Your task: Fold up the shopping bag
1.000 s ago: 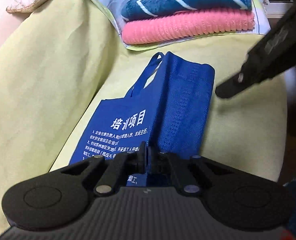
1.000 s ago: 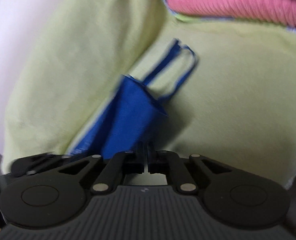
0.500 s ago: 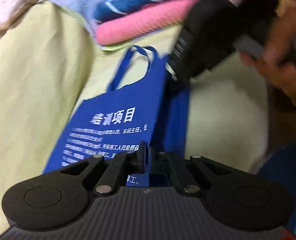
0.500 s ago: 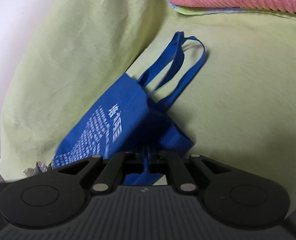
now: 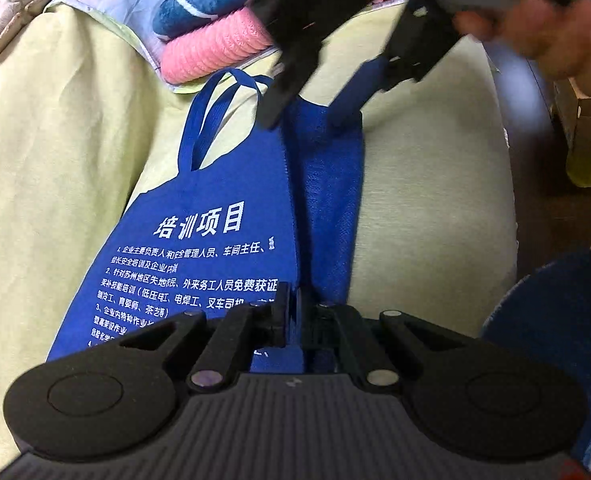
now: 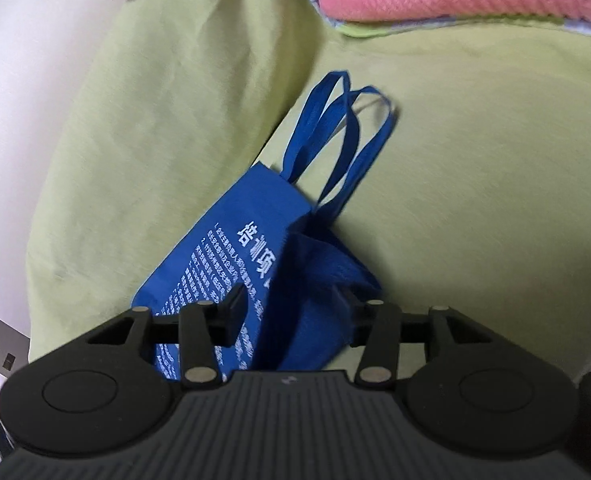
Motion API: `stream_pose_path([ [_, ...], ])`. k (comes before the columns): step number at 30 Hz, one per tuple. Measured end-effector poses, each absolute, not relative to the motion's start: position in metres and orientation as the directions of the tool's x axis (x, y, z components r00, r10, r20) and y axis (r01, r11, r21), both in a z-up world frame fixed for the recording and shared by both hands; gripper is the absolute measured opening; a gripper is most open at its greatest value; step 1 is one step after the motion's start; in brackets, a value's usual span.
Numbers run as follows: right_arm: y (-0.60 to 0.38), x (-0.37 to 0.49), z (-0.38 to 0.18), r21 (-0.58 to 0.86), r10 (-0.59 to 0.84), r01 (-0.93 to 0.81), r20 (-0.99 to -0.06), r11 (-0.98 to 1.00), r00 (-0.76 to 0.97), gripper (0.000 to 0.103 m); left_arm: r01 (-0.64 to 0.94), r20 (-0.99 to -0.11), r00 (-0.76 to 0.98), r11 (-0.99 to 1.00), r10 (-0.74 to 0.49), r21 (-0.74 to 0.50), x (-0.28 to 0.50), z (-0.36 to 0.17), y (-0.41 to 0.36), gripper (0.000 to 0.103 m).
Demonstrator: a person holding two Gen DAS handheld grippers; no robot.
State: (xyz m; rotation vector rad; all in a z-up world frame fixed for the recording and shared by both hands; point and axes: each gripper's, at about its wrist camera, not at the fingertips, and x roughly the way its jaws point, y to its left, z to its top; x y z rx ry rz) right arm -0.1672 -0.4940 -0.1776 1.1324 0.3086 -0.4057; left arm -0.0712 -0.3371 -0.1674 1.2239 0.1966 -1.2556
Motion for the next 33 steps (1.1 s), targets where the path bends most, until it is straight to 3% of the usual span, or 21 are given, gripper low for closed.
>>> stream_pose_path([
  [3,-0.498,-0.146,-0.175,0.781,-0.144,0.515,-0.499,0.353,0.855,0.04,0.794,-0.698,0.383,-0.17,-0.606,0.583,-0.07,-0.168,-0.338,0.0],
  [5,-0.5,-0.133,-0.175,0.765,-0.138,0.538,-0.527,0.353,0.839,0.024,0.794,-0.693,0.393,-0.157,-0.604,0.587,-0.069,-0.168,-0.339,0.0],
  [6,-0.501,-0.129,-0.176,0.764,-0.137,0.538,-0.526,0.357,0.839,0.003,0.796,-0.691,0.397,-0.148,-0.604,0.587,-0.068,-0.167,-0.34,0.001],
  [12,-0.497,-0.127,-0.169,0.803,-0.158,0.442,-0.415,0.4,0.896,0.003,0.834,-0.673,0.385,-0.074,-0.631,0.547,-0.058,-0.147,-0.357,0.011],
  [15,-0.499,-0.131,-0.165,0.833,-0.15,0.374,-0.344,0.408,0.927,0.003,0.827,-0.658,0.394,-0.065,-0.641,0.559,-0.059,-0.15,-0.366,0.011],
  [17,-0.498,-0.136,-0.162,0.84,-0.137,0.338,-0.31,0.424,0.941,0.003,0.826,-0.649,0.394,-0.059,-0.651,0.56,-0.06,-0.152,-0.369,0.005],
  [20,-0.496,-0.144,-0.164,0.828,-0.14,0.351,-0.323,0.438,0.936,0.003,0.82,-0.649,0.391,-0.073,-0.652,0.568,-0.066,-0.156,-0.368,0.006],
  [22,-0.498,-0.151,-0.169,0.837,-0.153,0.369,-0.336,0.404,0.929,0.003,0.81,-0.639,0.398,-0.074,-0.658,0.581,-0.071,-0.157,-0.365,0.016],
  [27,-0.502,-0.153,-0.174,0.859,-0.162,0.364,-0.327,0.36,0.931,0.003,0.816,-0.628,0.394,-0.059,-0.67,0.575,-0.072,-0.151,-0.372,0.02],
  [29,-0.5,-0.152,-0.171,0.854,-0.159,0.359,-0.322,0.378,0.933,0.003,0.823,-0.632,0.387,-0.057,-0.671,0.564,-0.071,-0.151,-0.377,0.02],
  [30,-0.499,-0.152,-0.169,0.851,-0.157,0.356,-0.32,0.386,0.935,0.003,0.826,-0.633,0.385,-0.054,-0.672,0.561,-0.07,-0.151,-0.378,0.015],
  [31,-0.498,-0.152,-0.167,0.848,-0.155,0.354,-0.318,0.395,0.935,0.003,0.829,-0.631,0.385,-0.048,-0.674,0.558,-0.069,-0.151,-0.38,0.0],
  [33,-0.496,-0.154,-0.165,0.836,-0.149,0.355,-0.323,0.418,0.935,0.003,0.829,-0.616,0.389,-0.032,-0.685,0.559,-0.069,-0.149,-0.377,0.0],
])
